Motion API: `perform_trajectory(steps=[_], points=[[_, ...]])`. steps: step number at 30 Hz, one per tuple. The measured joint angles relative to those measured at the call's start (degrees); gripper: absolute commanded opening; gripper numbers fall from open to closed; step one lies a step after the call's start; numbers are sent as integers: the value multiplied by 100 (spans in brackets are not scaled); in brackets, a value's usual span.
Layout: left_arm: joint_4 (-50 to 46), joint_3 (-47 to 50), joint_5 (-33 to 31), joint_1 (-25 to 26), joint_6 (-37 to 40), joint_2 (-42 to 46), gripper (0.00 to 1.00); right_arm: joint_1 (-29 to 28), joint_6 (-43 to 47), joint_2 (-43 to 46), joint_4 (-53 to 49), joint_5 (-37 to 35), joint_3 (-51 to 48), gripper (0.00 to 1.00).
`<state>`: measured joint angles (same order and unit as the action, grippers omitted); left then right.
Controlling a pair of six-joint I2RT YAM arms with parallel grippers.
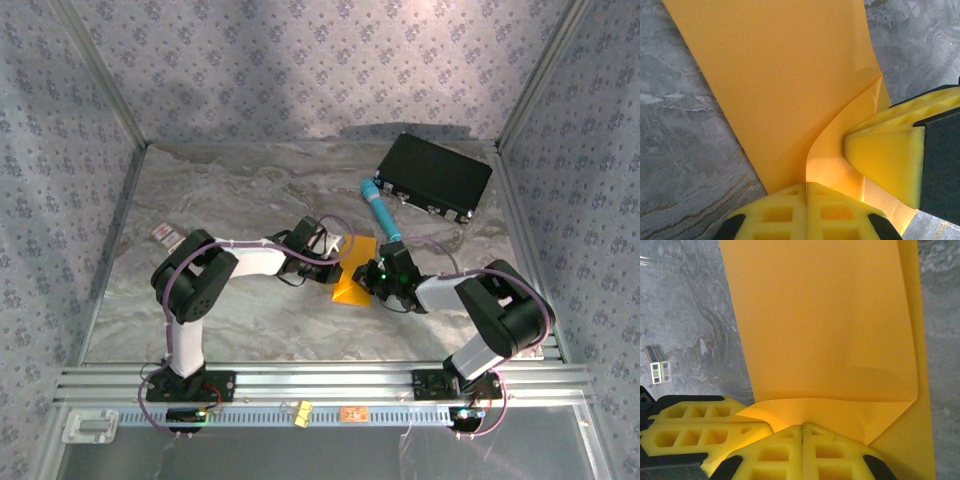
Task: Fold a paper plane with a square sheet of paper (pick it up from the middle)
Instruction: Fold the triangle a second time at the center of the table.
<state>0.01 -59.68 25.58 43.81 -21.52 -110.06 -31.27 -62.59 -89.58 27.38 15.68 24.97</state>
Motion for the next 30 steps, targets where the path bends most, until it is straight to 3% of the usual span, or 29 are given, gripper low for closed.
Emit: perform_trajectory(steps=[11,13,15,19,22,30], points=[[-673,-219,-262,4,-203,175,37,240,111,0,-79,278,2,2],[-855,-219,-396,-4,-227,323,38,284,155,0,-98,339,2,2],[-1005,-221,-463,-4,-251,538,33,321,184,0,-116,389,4,3],[-1102,-264,-334,-4,-339,855,13,354,201,0,-129,439,4,2],[-1108,-330,-42,22,-428,903,5,356,201,0,-131,452,4,2],[-1016,-551,1047,243,-841,474,1,378,203,7,-149,472,2,2]])
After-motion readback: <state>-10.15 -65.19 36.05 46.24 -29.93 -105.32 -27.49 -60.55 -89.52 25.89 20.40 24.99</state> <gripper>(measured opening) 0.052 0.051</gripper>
